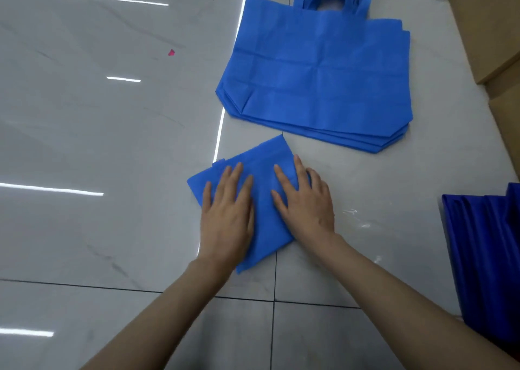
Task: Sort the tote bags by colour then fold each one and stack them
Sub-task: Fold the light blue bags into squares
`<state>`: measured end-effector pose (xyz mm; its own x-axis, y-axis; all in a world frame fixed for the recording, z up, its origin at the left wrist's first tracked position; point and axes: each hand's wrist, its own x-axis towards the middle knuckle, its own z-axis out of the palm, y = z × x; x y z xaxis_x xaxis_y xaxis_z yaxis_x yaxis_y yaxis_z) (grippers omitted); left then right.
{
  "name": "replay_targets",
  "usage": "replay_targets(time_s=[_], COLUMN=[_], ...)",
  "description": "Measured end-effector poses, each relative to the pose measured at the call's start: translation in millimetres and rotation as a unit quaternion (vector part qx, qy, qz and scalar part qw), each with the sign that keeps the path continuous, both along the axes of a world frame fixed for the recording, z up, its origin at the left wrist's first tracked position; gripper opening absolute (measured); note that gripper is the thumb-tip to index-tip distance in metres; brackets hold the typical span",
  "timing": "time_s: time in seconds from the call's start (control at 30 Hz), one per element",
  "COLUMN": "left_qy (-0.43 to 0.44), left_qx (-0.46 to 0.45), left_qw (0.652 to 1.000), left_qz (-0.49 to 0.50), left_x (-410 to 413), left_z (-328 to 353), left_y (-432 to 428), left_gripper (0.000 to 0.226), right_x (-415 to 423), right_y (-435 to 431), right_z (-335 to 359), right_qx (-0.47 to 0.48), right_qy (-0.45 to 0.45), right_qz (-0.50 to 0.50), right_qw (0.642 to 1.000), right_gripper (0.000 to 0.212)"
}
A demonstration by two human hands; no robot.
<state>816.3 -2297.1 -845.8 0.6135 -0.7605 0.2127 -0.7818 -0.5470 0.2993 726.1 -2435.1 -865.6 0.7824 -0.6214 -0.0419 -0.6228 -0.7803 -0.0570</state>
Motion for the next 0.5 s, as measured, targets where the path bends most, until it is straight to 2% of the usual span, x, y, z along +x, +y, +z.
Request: replay_targets(time_s=[0.13,0.3,0.43,0.5], left_qy=[0.076,0.084,0.142,0.152], left_qx=[0.077,0.082,0.047,0.061], left_qw=[0.994,0.992,0.982,0.981], left_qz=[0.023,0.039,0.113,0.105], left_x=[-26.9,-4.2,-1.3,-1.6], left_z=[-22.0,-29.0,-24.7,-23.1], left_y=[-9.4,4.1,-1.4,-0.2], left_gripper=[0.048,0.06,0.064,0.066], right_x=[-3.1,-3.2,-2.1,-6.4], right_y=[2.7,10.9,13.6,17.4], right_z=[-2.7,-5.9,-3.2,-2.3], right_qx=[-0.023,-0.017,0.014,0.013], right_qy=[-0.028,-0.032,-0.022,-0.015], right_qz=[-0.013,-0.043,-0.043,-0.06], right_qw=[0.999,0.998,0.999,0.998], right_gripper=[0.055,0.055,0.06,0.059])
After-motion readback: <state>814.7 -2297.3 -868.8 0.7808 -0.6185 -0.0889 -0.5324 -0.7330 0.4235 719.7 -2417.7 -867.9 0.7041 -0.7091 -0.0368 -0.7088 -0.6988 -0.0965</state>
